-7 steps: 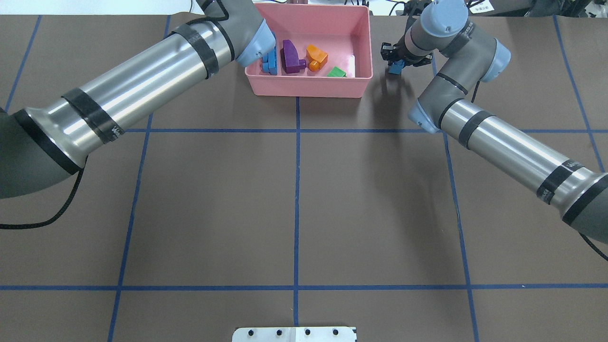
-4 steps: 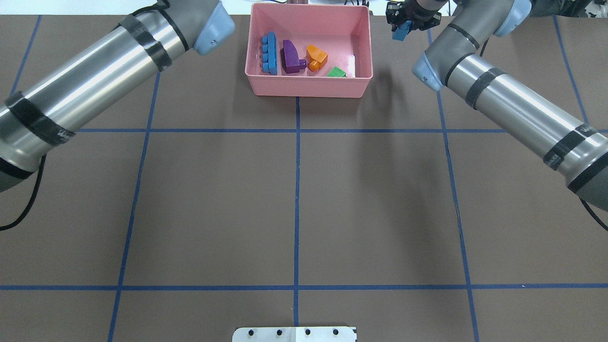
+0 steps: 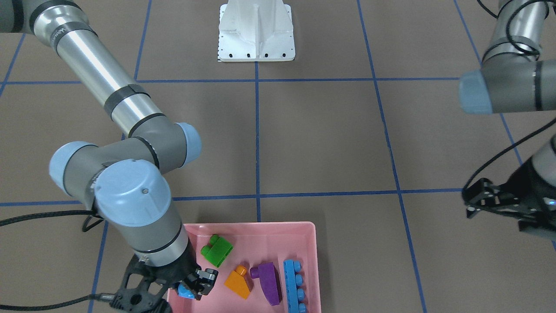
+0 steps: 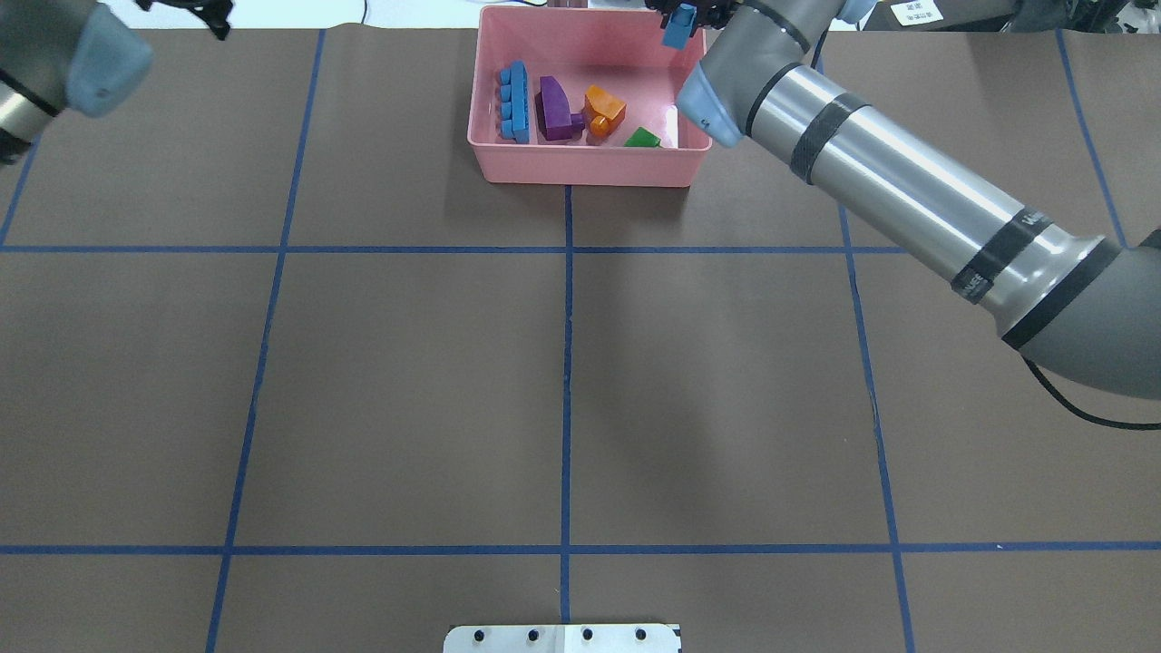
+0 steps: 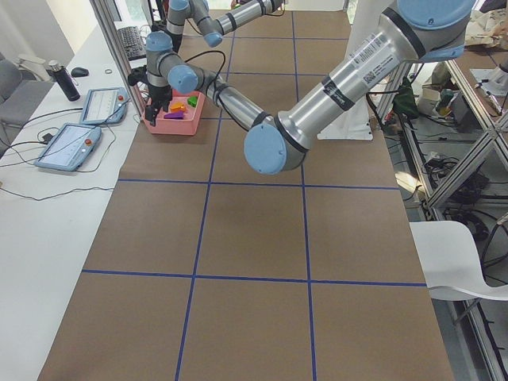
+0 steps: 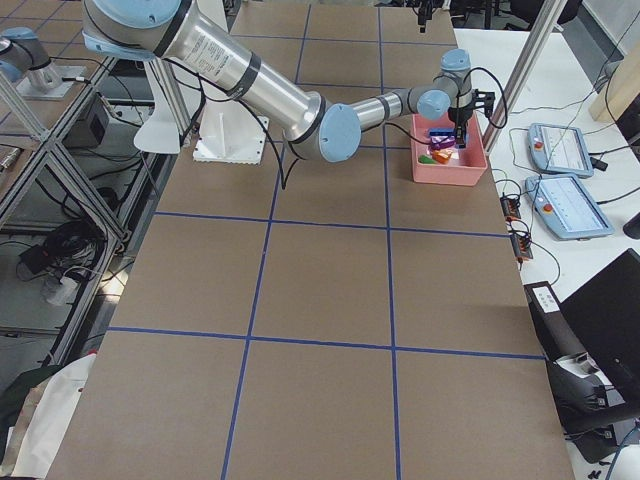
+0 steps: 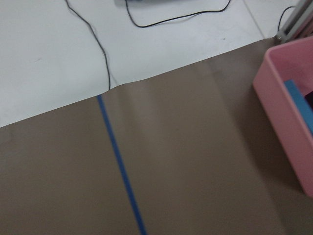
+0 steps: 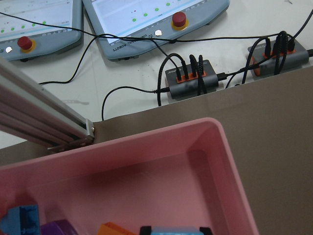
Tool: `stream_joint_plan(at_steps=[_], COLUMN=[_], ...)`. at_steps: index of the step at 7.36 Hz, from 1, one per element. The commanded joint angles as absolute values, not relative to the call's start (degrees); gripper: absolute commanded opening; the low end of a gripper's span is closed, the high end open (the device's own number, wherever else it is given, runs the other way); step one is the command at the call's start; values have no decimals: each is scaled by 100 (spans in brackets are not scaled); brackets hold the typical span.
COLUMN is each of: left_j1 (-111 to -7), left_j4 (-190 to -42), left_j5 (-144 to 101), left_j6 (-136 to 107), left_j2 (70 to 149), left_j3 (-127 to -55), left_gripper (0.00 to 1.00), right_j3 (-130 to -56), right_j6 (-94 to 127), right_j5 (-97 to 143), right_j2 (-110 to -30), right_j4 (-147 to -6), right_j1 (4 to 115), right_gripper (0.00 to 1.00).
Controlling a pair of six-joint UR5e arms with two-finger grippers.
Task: Put all blocks into box
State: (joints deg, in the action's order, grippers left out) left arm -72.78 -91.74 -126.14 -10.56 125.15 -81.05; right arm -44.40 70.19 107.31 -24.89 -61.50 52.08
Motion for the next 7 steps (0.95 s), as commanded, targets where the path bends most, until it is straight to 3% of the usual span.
stream_joint_plan(at_steps=[1, 2, 4, 7], left_j1=[-8074, -8182, -8314, -8471], left_j4=[-9114, -9114, -9115, -9097], left_j5=[-13305, -13315, -13280, -13306], left_j6=[-642, -642, 74, 141], left_j2=[11379, 10747, 10005, 9642], left_j3=[-8496, -9004, -9377, -9492], left_gripper=[100, 100, 100, 100], right_j3=[-4465, -4839, -6749, -9371], right_j6=[7154, 7111, 6857, 5413], right_j5=[10234, 10161, 11096, 12072], right_j2=[-2478, -2592, -3650, -6196], right_j4=[-6161, -6326, -7535, -8260], right_j1=[4609, 4579, 4937, 5823], right_gripper=[99, 100, 100, 100])
